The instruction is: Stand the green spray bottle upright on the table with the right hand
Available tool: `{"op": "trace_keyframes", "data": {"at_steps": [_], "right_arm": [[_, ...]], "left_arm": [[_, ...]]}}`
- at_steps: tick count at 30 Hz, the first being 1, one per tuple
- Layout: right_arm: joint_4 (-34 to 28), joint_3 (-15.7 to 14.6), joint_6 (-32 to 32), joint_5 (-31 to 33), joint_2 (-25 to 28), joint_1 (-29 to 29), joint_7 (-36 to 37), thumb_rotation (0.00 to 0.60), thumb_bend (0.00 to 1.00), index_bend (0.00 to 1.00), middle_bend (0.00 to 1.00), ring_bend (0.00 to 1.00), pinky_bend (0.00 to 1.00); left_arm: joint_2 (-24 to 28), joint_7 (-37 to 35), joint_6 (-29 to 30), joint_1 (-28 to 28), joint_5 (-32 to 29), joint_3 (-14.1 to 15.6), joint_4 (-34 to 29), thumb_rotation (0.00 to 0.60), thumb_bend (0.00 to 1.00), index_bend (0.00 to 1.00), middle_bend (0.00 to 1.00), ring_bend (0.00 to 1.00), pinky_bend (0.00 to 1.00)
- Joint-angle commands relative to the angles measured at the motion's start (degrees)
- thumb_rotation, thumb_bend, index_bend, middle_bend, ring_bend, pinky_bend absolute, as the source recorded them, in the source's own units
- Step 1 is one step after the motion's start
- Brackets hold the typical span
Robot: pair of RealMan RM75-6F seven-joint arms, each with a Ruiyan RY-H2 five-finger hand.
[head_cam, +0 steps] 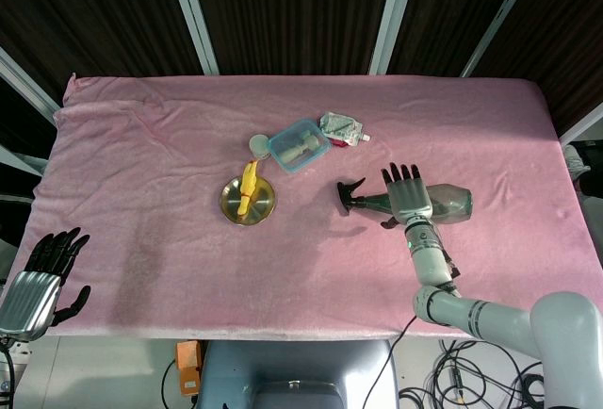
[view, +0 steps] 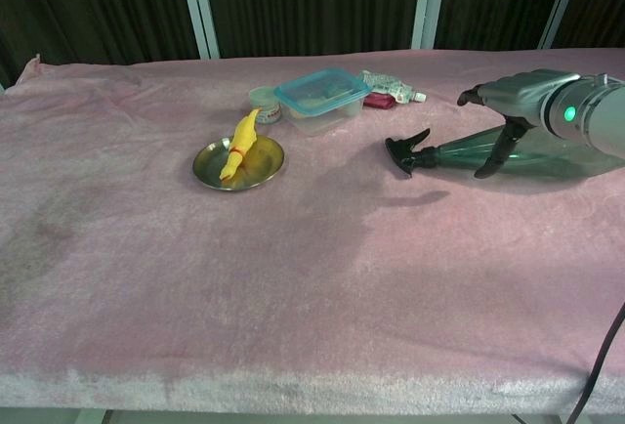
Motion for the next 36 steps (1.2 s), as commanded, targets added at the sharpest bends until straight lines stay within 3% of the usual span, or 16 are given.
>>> {"op": "trace_keyframes", "data": {"at_steps": [1,8,14,24,28,36], "right_arm": [[0.8,-0.2,-0.1,0.7,-0.4,0.0,-0.8,0.6,0.22,0.26,0.19,0.0,0.0],[2.9,-0.1,-0.8,1.9,-2.3,0.7,-2.5,0.6,0.32,0.4,0.29,0.07,0.01],[5.8,0.7,-1.8,4.3,-5.1,1.5,-3.7,0.6,0.33,0.47,0.33,0.12,0.05],[8.2,0.8,0.8,4.5,-7.2,2.1,-6.4,0.6,0.35,0.84,0.57,0.41,0.26],[2.3,3.1,6.5,-2.3,-4.6,0.5,-0.9,0.6,0.37,0.91,0.63,0.47,0.32],[-9.6,6.7,12.9,-13.7,1.3,-2.7,9.0,0.6,0.37,0.93,0.64,0.5,0.36]], "left_arm": [[-0.1,0.0,-0.2,-0.1,-0.1,0.0,0.0,0.6,0.39,0.0,0.0,0.0,0.0],[0.0,-0.1,-0.1,-0.1,-0.1,-0.1,-0.1,0.6,0.39,0.0,0.0,0.0,0.0],[0.0,-0.4,-0.3,-0.3,0.0,-0.1,0.1,0.6,0.39,0.0,0.0,0.0,0.0],[0.2,-1.0,-0.2,-0.2,-0.2,-0.1,0.3,0.6,0.39,0.0,0.0,0.0,0.0],[0.2,-0.8,0.0,0.0,0.1,0.0,0.3,0.6,0.39,0.0,0.0,0.0,0.0],[0.0,-0.3,-0.1,-0.1,0.1,0.0,0.1,0.6,0.39,0.0,0.0,0.0,0.0]]}}
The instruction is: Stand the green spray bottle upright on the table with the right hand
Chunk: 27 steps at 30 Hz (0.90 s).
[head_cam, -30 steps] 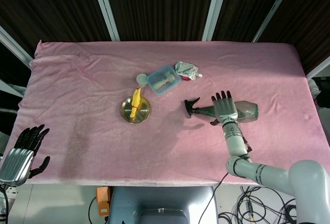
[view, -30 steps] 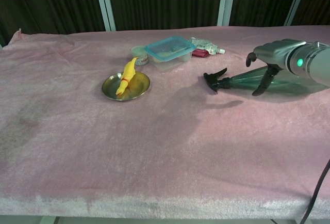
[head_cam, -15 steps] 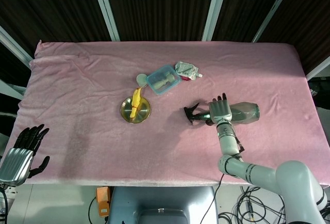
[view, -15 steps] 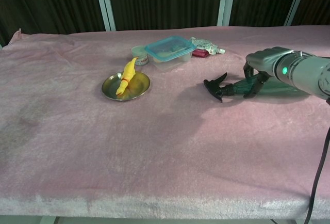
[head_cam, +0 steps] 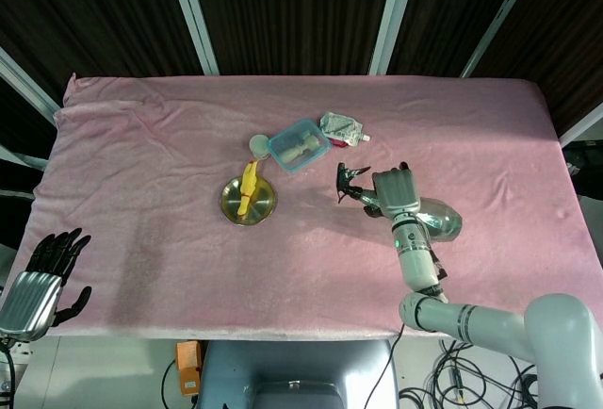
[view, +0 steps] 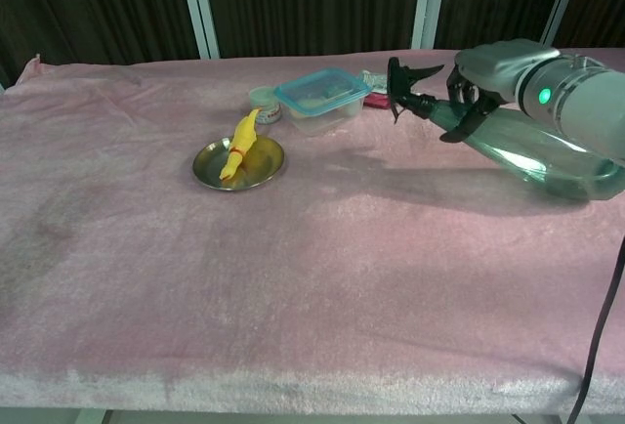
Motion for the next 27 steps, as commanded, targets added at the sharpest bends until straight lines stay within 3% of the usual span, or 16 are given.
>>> {"op": "trace_keyframes", "data": {"at_steps": [1,8,14,20,27], "right_arm": [[-6.8,3.0,4.7,-8.0,3.6,-2.9,8.7,0.6,0.37,0.93,0.64,0.5,0.37],[-9.1,5.6,8.7,-18.3,3.9,-7.0,23.9,0.6,0.37,0.93,0.65,0.51,0.39],[-3.2,7.8,12.4,-24.3,-0.4,-10.3,39.3,0.6,0.37,0.93,0.65,0.54,0.43],[1.3,10.2,9.1,-23.4,-3.0,-12.6,52.1,0.6,0.37,0.93,0.65,0.54,0.43],[1.9,12.2,3.5,-21.1,-2.6,-14.0,58.5,0.6,0.37,0.93,0.65,0.54,0.43]], "left_arm": [[0.0,0.0,0.0,0.0,-0.1,0.0,0.0,0.6,0.39,0.0,0.0,0.0,0.0],[0.0,0.1,-0.2,-0.1,-0.1,0.0,0.0,0.6,0.39,0.0,0.0,0.0,0.0],[-0.1,0.5,-0.3,0.0,-0.7,-0.2,-0.3,0.6,0.39,0.0,0.0,0.0,0.0],[0.0,0.7,-0.5,0.0,-0.8,-0.2,-0.5,0.6,0.39,0.0,0.0,0.0,0.0],[0.2,0.8,-0.9,0.1,-1.7,-0.4,-0.8,0.6,0.39,0.0,0.0,0.0,0.0]]}}
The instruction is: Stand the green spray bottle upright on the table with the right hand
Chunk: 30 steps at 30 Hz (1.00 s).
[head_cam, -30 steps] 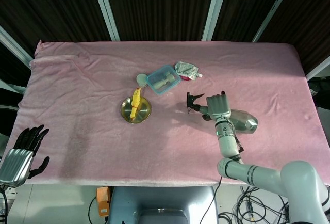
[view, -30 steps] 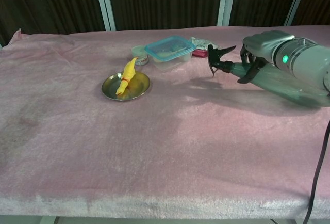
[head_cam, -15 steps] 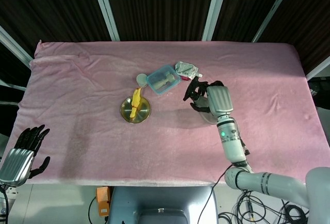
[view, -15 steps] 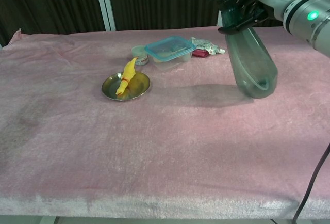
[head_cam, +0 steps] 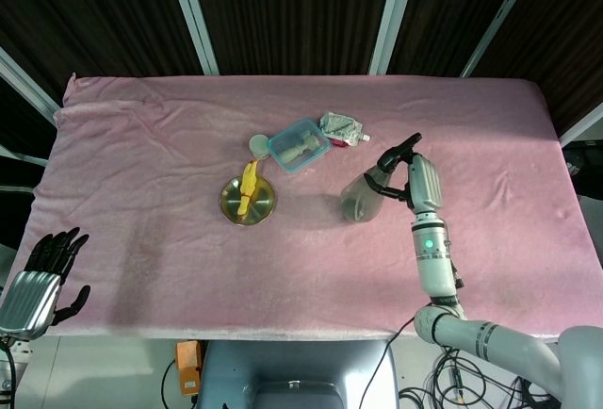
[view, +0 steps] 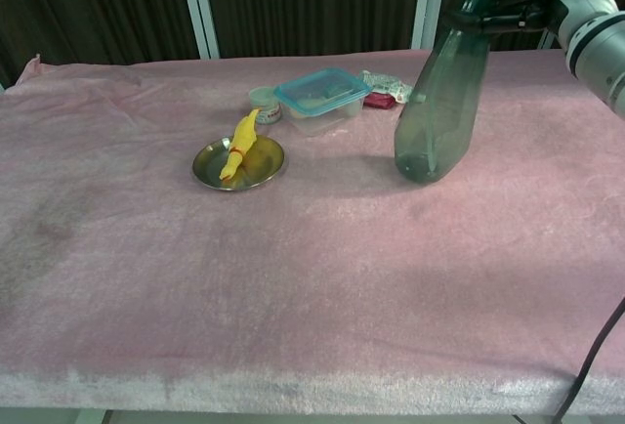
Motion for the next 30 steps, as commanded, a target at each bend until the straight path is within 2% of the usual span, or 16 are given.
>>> {"op": "trace_keyframes", "data": {"at_steps": [1,9,14,17,19,23,27,30], "right_arm": [[1.3,1.7,-3.0,0.9,-0.5,-1.4,4.4,0.6,0.37,0.93,0.65,0.54,0.43],[1.1,1.8,-3.2,-1.1,-0.4,-1.5,2.9,0.6,0.37,0.9,0.65,0.54,0.43],[0.0,1.4,-3.6,-0.9,0.4,-0.8,-3.1,0.6,0.37,0.83,0.65,0.52,0.43],[-0.9,1.0,-4.3,-0.5,1.2,-0.8,-5.0,0.6,0.37,0.7,0.6,0.46,0.43],[-1.4,0.9,-5.1,-0.2,1.7,-1.0,-5.5,0.6,0.37,0.56,0.51,0.39,0.41],[-2.3,0.5,-6.8,-0.1,2.9,-1.2,-5.8,0.6,0.37,0.37,0.38,0.28,0.36],[-2.7,0.2,-7.1,-1.0,3.5,-1.6,-5.3,0.6,0.37,0.25,0.3,0.21,0.32],[-3.0,0.0,-7.2,-1.6,3.9,-1.9,-5.0,0.6,0.37,0.21,0.28,0.19,0.3]], "left_arm": [[0.1,0.2,-0.2,0.0,-0.3,0.0,-0.2,0.6,0.39,0.0,0.0,0.0,0.0],[0.7,-1.5,-1.2,-0.4,0.8,0.7,-0.7,0.6,0.39,0.0,0.0,0.0,0.0],[0.8,-1.8,-1.5,-0.6,1.2,0.9,-0.5,0.6,0.39,0.0,0.0,0.0,0.0],[1.0,-2.4,-1.7,-0.8,1.2,1.0,-0.5,0.6,0.39,0.0,0.0,0.0,0.0],[1.0,-2.4,-1.8,-0.8,1.0,0.9,-0.4,0.6,0.39,0.0,0.0,0.0,0.0],[1.0,-2.4,-2.0,-0.9,1.0,0.9,-0.4,0.6,0.39,0.0,0.0,0.0,0.0],[1.0,-2.4,-1.9,-0.9,1.1,1.0,-0.4,0.6,0.39,0.0,0.0,0.0,0.0],[0.9,-2.3,-1.9,-0.9,1.1,1.0,-0.4,0.6,0.39,0.0,0.0,0.0,0.0]]}}
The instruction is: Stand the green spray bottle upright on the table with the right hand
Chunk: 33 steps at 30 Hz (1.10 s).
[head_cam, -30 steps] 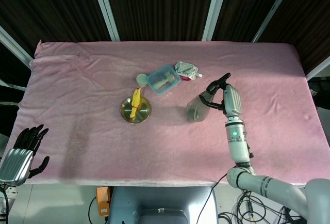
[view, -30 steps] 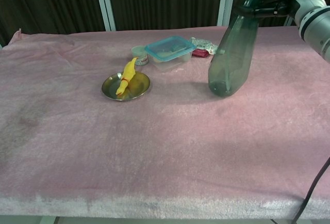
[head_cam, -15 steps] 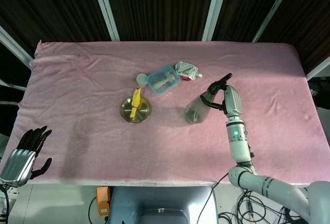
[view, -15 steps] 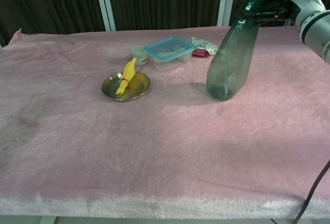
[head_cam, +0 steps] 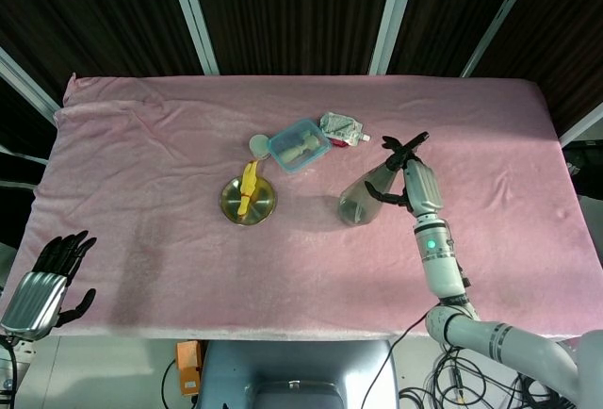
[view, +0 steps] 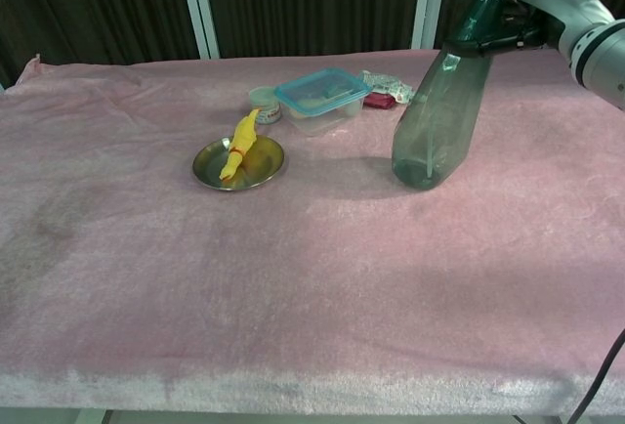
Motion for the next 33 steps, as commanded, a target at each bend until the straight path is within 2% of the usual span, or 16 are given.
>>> {"op": "trace_keyframes", "data": {"at_steps": [1,8,14,21,33], "right_arm": [[-0.3,-0.2,-0.1,-0.5,0.3,-0.3,0.3,0.6,0.37,0.19,0.27,0.19,0.3],[-1.4,-0.8,-1.6,-1.0,2.0,-0.1,-1.3,0.6,0.37,0.09,0.21,0.12,0.24],[-1.5,-1.8,-4.6,1.6,3.0,0.6,-5.1,0.6,0.34,0.03,0.15,0.06,0.17],[0.5,-2.8,-6.7,3.9,2.4,1.0,-6.8,0.6,0.33,0.03,0.12,0.02,0.12],[-0.8,-4.2,-5.6,0.3,4.9,-1.0,-4.9,0.6,0.3,0.0,0.1,0.0,0.09]], "left_arm": [[0.0,0.1,0.0,0.0,-0.1,0.0,0.0,0.6,0.39,0.0,0.0,0.0,0.0],[-0.2,0.5,0.2,0.1,-0.3,-0.2,0.0,0.6,0.39,0.0,0.0,0.0,0.0],[-0.2,0.7,0.2,0.0,-0.2,-0.1,-0.1,0.6,0.39,0.0,0.0,0.0,0.0],[-0.1,0.5,0.4,0.1,-0.2,-0.2,0.0,0.6,0.39,0.0,0.0,0.0,0.0],[-0.3,0.8,0.2,0.0,0.0,-0.1,-0.1,0.6,0.39,0.0,0.0,0.0,0.0]]}}
